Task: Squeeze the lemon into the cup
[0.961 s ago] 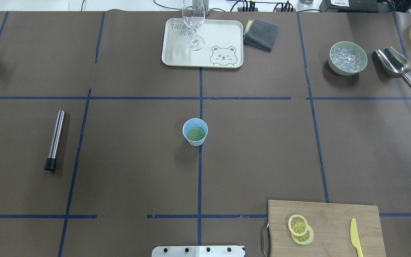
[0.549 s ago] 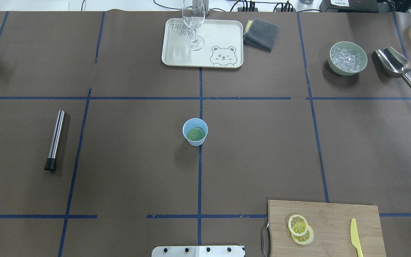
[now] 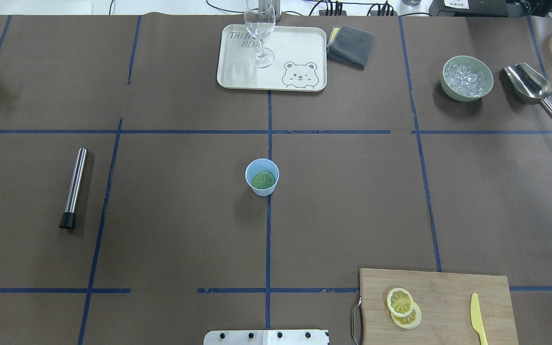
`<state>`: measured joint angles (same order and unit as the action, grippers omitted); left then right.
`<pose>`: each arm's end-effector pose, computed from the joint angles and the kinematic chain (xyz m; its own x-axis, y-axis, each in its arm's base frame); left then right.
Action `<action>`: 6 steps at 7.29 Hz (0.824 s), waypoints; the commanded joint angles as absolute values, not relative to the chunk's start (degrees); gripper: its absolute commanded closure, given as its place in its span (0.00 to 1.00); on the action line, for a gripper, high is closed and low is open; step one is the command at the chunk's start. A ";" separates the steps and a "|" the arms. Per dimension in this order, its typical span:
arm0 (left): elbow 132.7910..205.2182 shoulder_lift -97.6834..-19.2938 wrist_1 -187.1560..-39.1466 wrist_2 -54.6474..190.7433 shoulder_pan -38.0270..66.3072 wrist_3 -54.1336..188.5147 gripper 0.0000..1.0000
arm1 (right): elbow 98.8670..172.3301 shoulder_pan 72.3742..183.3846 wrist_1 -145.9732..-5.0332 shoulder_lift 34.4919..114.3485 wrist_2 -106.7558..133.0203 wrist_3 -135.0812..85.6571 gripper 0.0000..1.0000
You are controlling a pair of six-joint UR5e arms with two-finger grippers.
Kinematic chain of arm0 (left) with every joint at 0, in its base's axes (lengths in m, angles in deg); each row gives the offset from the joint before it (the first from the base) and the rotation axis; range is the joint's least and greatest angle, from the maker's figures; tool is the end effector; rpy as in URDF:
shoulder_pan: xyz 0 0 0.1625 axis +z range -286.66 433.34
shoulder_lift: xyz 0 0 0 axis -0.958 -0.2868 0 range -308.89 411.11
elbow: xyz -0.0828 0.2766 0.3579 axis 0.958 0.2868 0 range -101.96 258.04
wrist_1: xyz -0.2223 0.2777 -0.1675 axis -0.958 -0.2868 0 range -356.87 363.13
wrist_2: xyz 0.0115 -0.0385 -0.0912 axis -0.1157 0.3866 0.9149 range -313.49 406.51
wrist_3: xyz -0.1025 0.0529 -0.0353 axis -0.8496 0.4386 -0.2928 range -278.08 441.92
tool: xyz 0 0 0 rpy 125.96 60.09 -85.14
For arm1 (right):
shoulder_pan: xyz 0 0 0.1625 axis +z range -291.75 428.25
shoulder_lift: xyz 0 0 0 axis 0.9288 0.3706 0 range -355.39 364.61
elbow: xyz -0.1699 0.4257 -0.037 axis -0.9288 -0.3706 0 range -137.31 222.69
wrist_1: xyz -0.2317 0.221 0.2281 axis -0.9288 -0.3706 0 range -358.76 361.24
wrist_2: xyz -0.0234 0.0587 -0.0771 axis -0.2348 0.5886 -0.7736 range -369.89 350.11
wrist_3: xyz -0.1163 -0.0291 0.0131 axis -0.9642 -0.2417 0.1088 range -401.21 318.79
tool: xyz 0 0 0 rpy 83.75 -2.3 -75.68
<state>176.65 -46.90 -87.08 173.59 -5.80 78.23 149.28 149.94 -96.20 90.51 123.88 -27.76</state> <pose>0.0426 -0.5434 0.5753 0.7607 0.2607 -0.5945 -0.1317 0.9588 0.2518 -0.0223 -0.4979 0.5524 0.7054 -0.0299 0.7082 -0.0241 0.9975 0.0662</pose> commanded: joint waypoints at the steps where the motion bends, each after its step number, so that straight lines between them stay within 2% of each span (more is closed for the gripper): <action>1: 174.64 -46.89 -86.44 173.52 -9.35 81.81 0.00 | 149.30 149.99 -96.23 90.83 123.97 -27.77 0.00; 3: 168.94 -46.01 -83.46 173.60 -16.46 90.07 0.00 | 149.13 149.99 -96.23 90.92 124.14 -27.77 0.00; 6: 168.91 -42.60 -81.86 177.18 -18.42 90.27 0.00 | 148.86 150.07 -96.66 91.45 124.58 -27.77 0.00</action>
<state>168.87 -44.24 -82.14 174.85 -17.73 90.05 148.92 150.02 -96.43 91.19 124.49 -27.77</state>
